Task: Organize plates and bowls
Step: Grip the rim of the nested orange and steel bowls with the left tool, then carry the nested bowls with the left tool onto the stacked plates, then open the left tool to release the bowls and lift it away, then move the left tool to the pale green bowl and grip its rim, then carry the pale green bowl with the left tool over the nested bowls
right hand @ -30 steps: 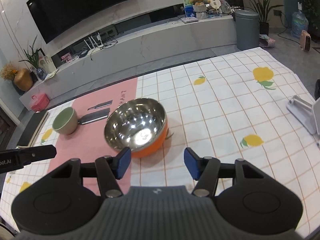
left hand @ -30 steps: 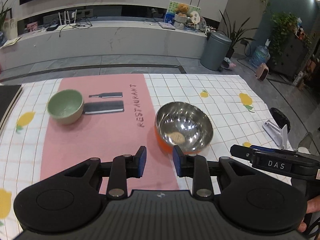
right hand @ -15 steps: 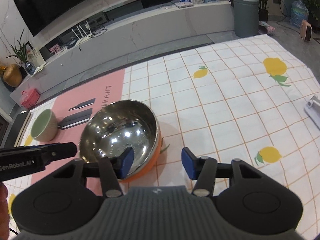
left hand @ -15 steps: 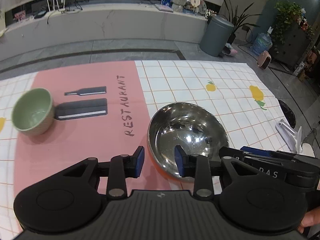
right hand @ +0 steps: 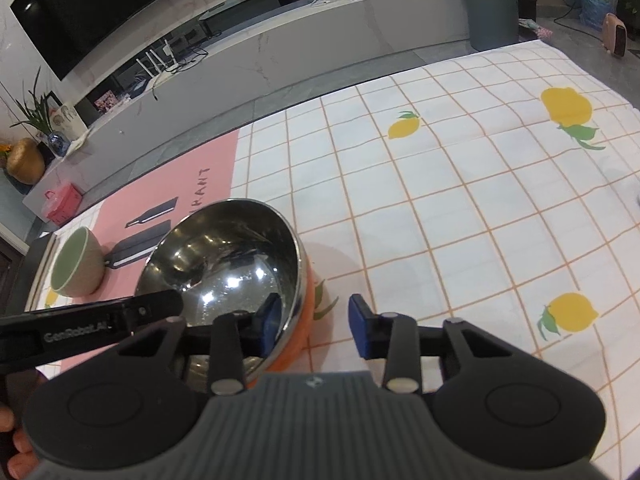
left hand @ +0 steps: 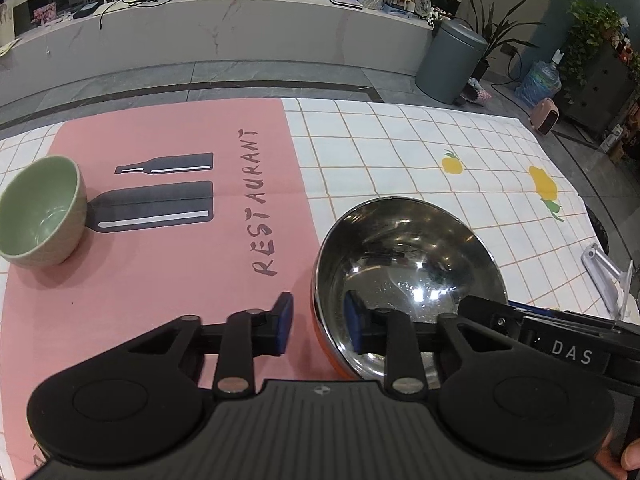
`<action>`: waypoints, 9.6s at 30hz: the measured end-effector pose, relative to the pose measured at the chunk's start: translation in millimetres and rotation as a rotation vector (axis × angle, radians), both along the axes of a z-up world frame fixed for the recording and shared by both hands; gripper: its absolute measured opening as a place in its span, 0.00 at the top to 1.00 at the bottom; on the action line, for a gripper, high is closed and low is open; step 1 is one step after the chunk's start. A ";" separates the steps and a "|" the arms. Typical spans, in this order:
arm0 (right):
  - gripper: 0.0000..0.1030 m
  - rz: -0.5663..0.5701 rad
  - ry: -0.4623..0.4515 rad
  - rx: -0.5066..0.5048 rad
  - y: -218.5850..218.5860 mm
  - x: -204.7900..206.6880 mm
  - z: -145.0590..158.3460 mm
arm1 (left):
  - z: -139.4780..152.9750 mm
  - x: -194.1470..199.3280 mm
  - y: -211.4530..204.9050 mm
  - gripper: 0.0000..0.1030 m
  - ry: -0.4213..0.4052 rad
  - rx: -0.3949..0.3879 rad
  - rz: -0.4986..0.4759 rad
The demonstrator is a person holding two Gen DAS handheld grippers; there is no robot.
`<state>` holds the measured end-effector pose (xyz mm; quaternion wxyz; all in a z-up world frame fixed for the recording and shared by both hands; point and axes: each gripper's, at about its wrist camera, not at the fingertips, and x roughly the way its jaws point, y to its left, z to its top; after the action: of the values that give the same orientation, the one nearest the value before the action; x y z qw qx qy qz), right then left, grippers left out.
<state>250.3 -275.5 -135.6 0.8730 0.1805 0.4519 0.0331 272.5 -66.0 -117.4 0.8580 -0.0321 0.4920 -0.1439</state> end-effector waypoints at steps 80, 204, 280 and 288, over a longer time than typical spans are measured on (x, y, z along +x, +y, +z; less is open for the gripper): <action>0.91 0.202 0.123 0.042 40.2 -173.0 58.7 | 52.8 -184.4 47.0 0.87 0.233 0.032 0.031; 0.74 0.420 0.135 -0.075 279.1 161.1 9.4 | -8.0 82.7 239.1 0.69 0.066 -0.080 0.350; 0.93 0.436 0.209 -0.132 83.6 -144.8 89.2 | 71.6 -171.8 44.3 0.93 0.259 -0.005 0.153; 0.93 0.448 0.248 -0.140 85.4 -136.9 74.3 | 59.8 -165.4 39.4 0.92 0.285 0.032 0.115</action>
<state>113.4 -190.1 -61.2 0.7920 0.0177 0.5855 0.1718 107.1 -26.6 -57.6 0.7866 -0.0667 0.6086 -0.0808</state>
